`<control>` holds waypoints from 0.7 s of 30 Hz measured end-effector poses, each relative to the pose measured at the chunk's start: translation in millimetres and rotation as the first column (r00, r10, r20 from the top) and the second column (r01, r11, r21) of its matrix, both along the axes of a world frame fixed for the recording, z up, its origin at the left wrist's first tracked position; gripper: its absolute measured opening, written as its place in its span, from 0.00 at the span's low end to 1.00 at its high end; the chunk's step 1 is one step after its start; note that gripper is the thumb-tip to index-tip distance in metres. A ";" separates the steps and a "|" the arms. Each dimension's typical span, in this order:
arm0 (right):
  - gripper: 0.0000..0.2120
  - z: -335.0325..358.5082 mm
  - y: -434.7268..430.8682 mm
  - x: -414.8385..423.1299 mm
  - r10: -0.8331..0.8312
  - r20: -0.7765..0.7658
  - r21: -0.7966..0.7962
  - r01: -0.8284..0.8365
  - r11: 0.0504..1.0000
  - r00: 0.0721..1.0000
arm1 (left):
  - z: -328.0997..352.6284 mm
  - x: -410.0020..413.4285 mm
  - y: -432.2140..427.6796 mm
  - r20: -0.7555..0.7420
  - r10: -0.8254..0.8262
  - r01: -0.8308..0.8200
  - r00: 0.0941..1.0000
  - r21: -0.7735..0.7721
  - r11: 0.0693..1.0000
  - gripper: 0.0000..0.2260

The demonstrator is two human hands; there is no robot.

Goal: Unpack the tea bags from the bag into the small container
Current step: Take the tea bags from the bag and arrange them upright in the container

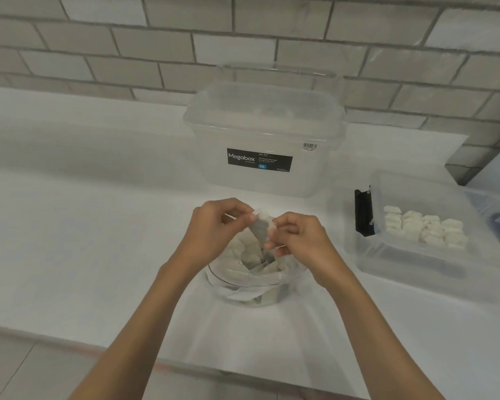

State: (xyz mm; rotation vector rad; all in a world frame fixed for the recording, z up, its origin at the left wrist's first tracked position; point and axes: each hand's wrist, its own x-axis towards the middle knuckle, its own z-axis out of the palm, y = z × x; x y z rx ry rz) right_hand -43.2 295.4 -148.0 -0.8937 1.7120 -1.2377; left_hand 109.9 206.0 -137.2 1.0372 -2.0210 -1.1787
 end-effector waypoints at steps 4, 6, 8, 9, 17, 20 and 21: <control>0.03 -6.2 0.2 1.8 0.031 0.027 -0.023 -0.030 0.999 0.999 | 10.2 -3.5 0.8 -0.007 0.004 -0.005 1.000 -0.091 0.996 0.04; 0.06 -11.0 -2.6 1.4 0.018 -0.158 -0.002 -0.018 1.000 0.987 | 12.6 -2.6 0.2 0.032 0.032 -0.025 0.999 -0.184 0.983 0.04; 0.10 -16.5 -7.0 2.0 0.036 -0.358 0.024 -0.029 0.999 0.933 | 13.6 -0.7 -1.3 0.066 0.059 -0.039 0.996 -0.277 0.960 0.03; 0.11 -19.3 -9.9 3.6 0.068 -0.437 0.044 -0.054 0.998 0.897 | 13.8 0.2 -2.1 0.079 0.066 -0.039 0.995 -0.302 0.952 0.03; 0.13 -39.4 -25.9 26.1 0.413 -0.726 0.365 -0.200 0.909 0.551 | 9.3 6.5 -3.7 0.132 0.072 -0.036 0.989 -0.256 0.966 0.04; 0.08 -36.1 -23.9 25.5 0.386 -0.728 0.358 -0.166 0.919 0.567 | 10.0 9.6 -3.7 0.133 0.083 -0.048 0.988 -0.247 0.968 0.05; 0.08 -34.1 -23.2 23.7 0.375 -0.720 0.346 -0.167 0.923 0.584 | 10.6 10.2 -3.9 0.135 0.088 -0.053 0.987 -0.242 0.969 0.05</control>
